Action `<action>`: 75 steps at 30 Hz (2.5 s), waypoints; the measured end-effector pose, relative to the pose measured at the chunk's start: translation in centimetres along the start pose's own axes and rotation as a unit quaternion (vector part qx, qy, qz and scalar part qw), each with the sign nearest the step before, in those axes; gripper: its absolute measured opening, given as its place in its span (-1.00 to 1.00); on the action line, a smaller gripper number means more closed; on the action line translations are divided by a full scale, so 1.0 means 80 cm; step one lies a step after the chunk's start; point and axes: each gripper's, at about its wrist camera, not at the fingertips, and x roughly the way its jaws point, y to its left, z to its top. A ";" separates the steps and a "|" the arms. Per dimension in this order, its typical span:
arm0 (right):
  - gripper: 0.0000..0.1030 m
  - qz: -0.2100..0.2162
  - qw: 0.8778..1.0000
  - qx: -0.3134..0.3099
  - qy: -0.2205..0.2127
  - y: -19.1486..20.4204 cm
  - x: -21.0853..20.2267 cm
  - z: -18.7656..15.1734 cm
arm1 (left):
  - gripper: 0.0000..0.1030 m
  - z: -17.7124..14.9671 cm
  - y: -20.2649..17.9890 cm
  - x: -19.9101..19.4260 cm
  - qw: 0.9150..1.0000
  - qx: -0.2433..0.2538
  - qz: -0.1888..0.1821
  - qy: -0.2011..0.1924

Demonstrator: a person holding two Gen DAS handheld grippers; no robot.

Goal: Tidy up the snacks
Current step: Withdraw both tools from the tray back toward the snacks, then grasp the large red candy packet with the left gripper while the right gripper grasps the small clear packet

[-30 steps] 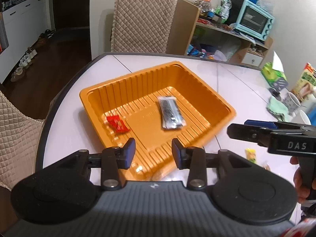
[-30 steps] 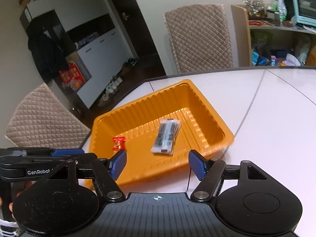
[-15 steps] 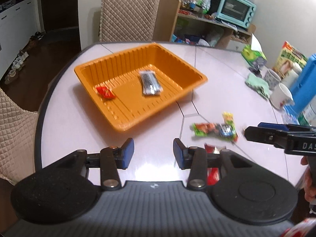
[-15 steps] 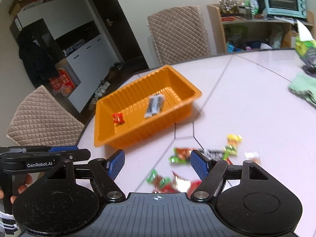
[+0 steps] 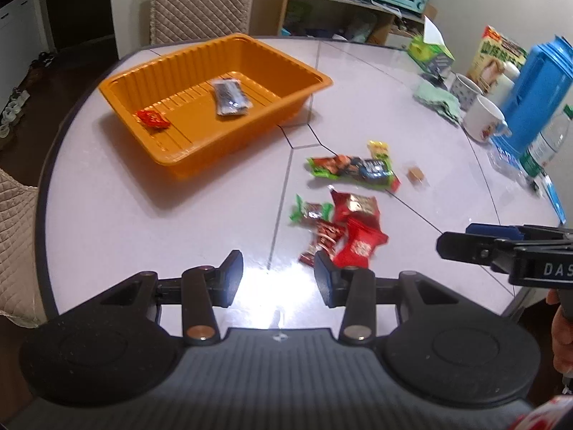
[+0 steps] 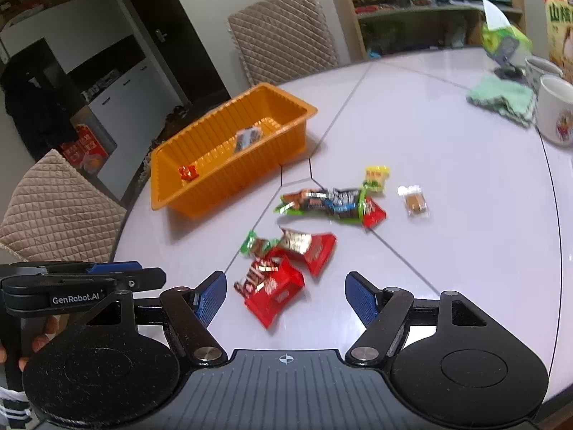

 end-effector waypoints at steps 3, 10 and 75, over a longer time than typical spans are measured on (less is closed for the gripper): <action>0.42 -0.003 1.000 0.005 0.008 0.001 0.003 -0.007 | -0.23 -0.004 -0.008 0.004 1.000 0.008 -0.008 0.005; 0.42 -0.020 1.000 0.014 0.019 -0.002 0.008 -0.020 | -0.23 -0.007 -0.027 0.018 0.999 0.037 -0.030 0.017; -0.28 -0.093 0.995 -0.042 -0.020 -0.130 0.107 0.068 | -0.66 0.084 -0.026 0.076 0.996 0.067 -0.051 -0.016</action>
